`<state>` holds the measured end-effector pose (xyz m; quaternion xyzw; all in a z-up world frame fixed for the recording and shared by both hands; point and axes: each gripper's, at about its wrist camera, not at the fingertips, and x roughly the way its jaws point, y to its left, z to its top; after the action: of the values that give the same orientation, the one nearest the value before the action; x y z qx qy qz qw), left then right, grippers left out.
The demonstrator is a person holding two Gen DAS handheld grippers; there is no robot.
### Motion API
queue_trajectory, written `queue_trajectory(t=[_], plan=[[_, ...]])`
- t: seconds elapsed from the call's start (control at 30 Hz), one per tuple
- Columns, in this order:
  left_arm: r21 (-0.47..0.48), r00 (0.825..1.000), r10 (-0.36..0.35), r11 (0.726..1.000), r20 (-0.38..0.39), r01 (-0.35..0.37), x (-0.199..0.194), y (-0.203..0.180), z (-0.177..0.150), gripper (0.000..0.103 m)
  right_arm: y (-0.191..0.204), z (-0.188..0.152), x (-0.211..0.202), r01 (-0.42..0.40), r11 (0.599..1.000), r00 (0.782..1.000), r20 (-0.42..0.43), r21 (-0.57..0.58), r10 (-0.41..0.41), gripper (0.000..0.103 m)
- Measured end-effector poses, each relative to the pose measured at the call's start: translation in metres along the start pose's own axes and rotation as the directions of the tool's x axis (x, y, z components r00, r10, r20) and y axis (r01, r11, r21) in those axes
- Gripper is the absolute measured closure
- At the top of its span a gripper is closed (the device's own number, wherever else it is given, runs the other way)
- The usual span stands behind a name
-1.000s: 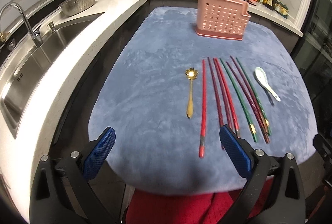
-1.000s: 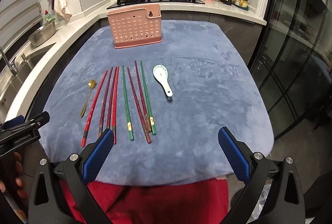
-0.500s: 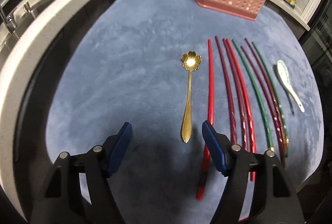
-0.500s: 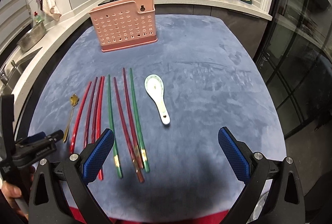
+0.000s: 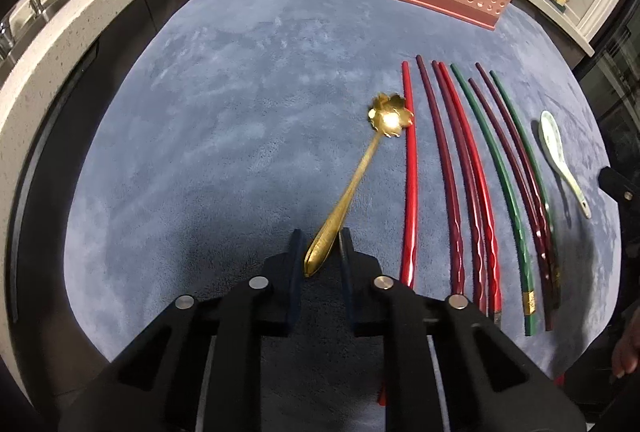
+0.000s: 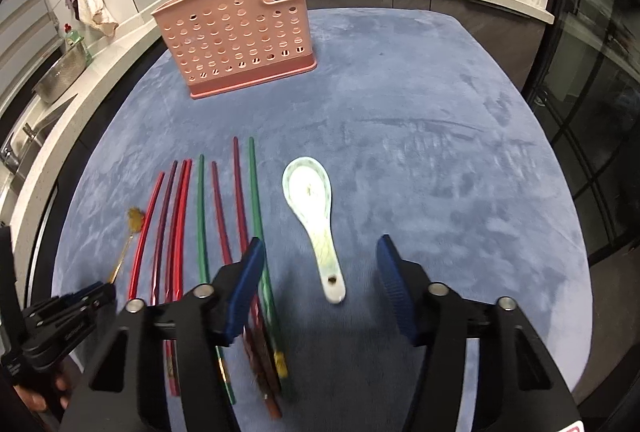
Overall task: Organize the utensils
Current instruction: 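Close the left gripper on the gold spoon while the right gripper grasps the white ceramic spoon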
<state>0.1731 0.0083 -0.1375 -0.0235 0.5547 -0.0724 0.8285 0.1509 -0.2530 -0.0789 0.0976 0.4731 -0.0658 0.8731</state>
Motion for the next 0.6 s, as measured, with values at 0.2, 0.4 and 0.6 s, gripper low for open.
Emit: queue_trajectory(t=[0.2, 0.4, 0.6], plan=[[0.012, 1.000, -0.009, 1.000, -0.006, 0.009, 0.002, -0.004, 0.002, 0.094, -0.011, 0.006, 0.022, -0.017, 1.000, 1.000, -0.023, 0.023, 0.017, 0.069], [-0.006, 1.000, -0.019, 1.000, -0.013, 0.019, 0.004, -0.003, 0.004, 0.095, -0.018, -0.002, 0.042, -0.040, 0.998, 0.997, -0.064, 0.041, 0.043, 0.086], [-0.006, 1.000, -0.016, 1.000, -0.013, 0.016, 0.005, -0.004, 0.005, 0.095, -0.016, -0.010, 0.047, -0.080, 0.995, 0.994, -0.071, 0.055, 0.084, 0.090]])
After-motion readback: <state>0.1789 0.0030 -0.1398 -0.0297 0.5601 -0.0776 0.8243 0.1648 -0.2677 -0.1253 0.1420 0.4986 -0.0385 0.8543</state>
